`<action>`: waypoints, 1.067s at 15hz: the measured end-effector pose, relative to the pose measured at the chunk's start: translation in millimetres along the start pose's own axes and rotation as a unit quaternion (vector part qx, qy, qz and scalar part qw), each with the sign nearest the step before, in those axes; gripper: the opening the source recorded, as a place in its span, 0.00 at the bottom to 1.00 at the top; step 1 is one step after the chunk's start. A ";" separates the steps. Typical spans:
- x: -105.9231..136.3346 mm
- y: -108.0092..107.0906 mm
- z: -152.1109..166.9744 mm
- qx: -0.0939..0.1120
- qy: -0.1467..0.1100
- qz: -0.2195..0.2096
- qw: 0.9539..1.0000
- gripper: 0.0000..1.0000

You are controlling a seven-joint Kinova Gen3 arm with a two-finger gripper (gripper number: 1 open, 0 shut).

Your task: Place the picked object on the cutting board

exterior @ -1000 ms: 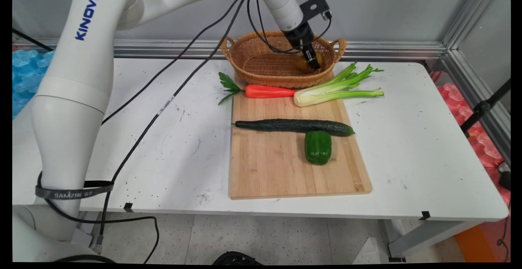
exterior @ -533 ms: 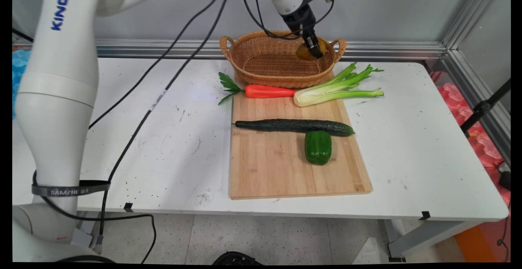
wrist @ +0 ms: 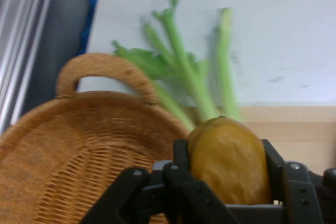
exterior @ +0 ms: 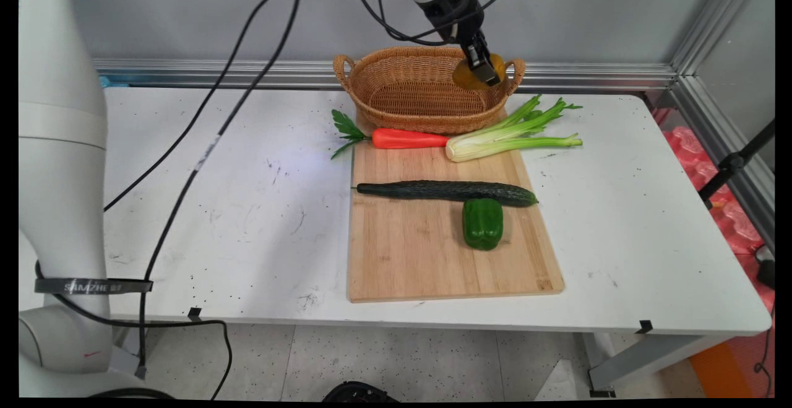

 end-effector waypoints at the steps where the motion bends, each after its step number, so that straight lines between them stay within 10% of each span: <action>1: -1.1 9.7 -7.8 -0.005 0.002 0.001 1.000 0.00; 16: -79.7 146.8 -79.5 -0.064 0.002 0.057 0.996 0.00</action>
